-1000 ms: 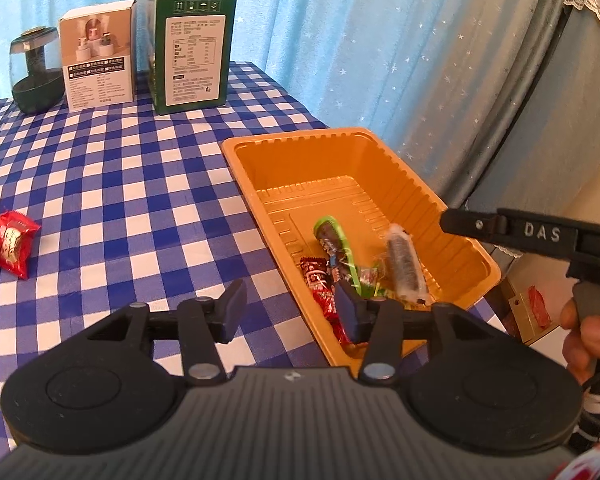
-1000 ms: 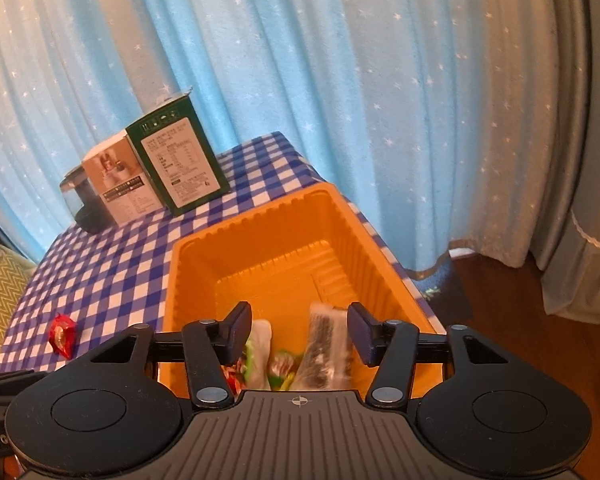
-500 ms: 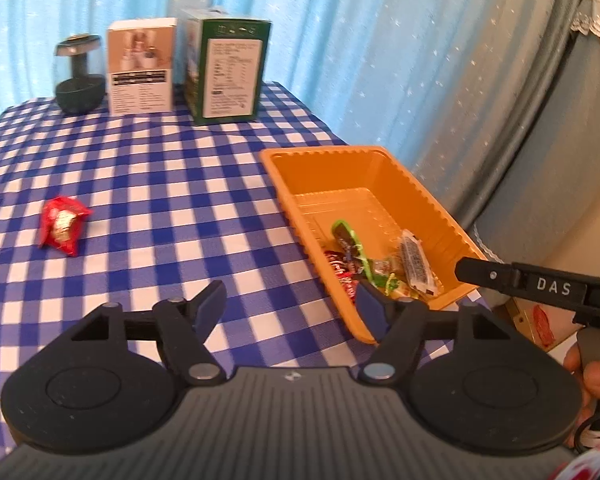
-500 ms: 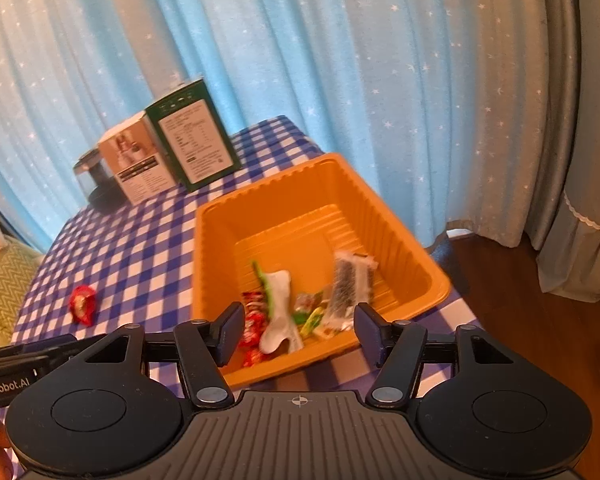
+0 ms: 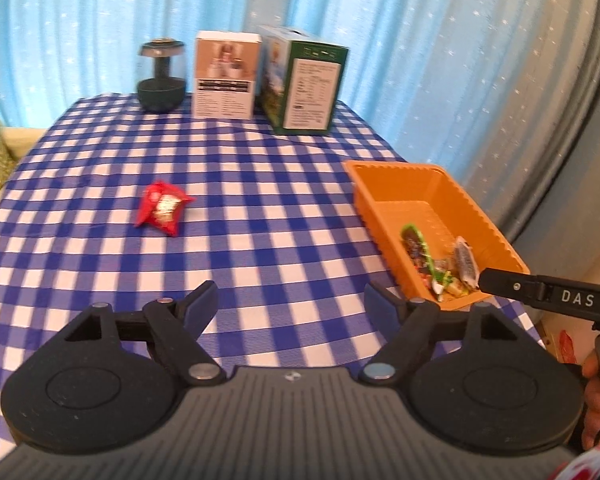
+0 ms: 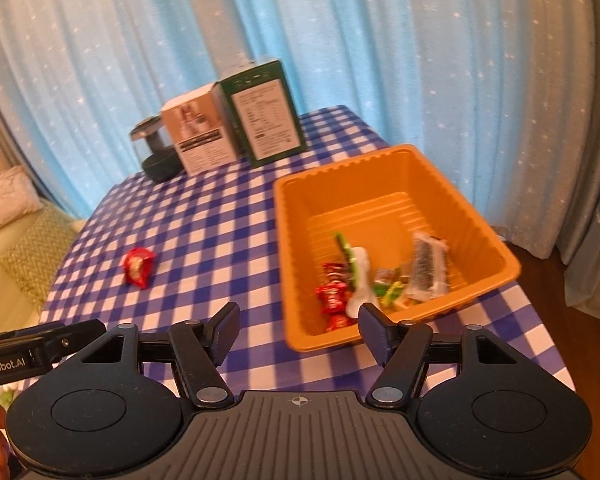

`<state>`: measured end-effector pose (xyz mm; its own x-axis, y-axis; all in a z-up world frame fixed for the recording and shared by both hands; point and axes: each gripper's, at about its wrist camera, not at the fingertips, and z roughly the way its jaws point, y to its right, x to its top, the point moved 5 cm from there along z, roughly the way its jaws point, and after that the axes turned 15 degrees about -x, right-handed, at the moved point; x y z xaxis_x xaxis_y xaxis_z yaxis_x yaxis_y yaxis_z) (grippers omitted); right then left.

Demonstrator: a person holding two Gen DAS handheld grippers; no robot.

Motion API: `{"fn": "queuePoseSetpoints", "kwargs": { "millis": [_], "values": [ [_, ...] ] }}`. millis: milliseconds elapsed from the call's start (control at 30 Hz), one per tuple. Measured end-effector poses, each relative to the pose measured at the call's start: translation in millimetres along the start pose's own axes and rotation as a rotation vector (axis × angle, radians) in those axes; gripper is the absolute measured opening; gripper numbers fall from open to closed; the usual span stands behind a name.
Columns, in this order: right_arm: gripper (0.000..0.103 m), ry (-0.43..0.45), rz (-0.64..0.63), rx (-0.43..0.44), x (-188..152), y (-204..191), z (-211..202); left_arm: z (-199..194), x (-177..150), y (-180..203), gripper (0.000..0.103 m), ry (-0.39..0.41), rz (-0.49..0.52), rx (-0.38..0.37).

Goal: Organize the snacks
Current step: 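Move both open tools from the tray toward the two red candy packets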

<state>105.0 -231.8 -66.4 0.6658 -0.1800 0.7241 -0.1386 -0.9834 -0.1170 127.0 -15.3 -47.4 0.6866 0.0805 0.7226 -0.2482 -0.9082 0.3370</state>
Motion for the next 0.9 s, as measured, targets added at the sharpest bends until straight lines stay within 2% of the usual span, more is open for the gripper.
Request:
{"fn": "queuePoseSetpoints", "kwargs": {
  "millis": [600, 900],
  "values": [
    [0.067, 0.014, -0.113, 0.067, -1.5, -63.9, 0.7, -41.8, 6.4, -53.9, 0.080, 0.057, -0.039, 0.089],
    [0.066, 0.030, -0.164, 0.128, 3.0, -116.6, 22.2, -39.5, 20.9, -101.3, 0.080, 0.060, -0.049, 0.137]
  ]
}}
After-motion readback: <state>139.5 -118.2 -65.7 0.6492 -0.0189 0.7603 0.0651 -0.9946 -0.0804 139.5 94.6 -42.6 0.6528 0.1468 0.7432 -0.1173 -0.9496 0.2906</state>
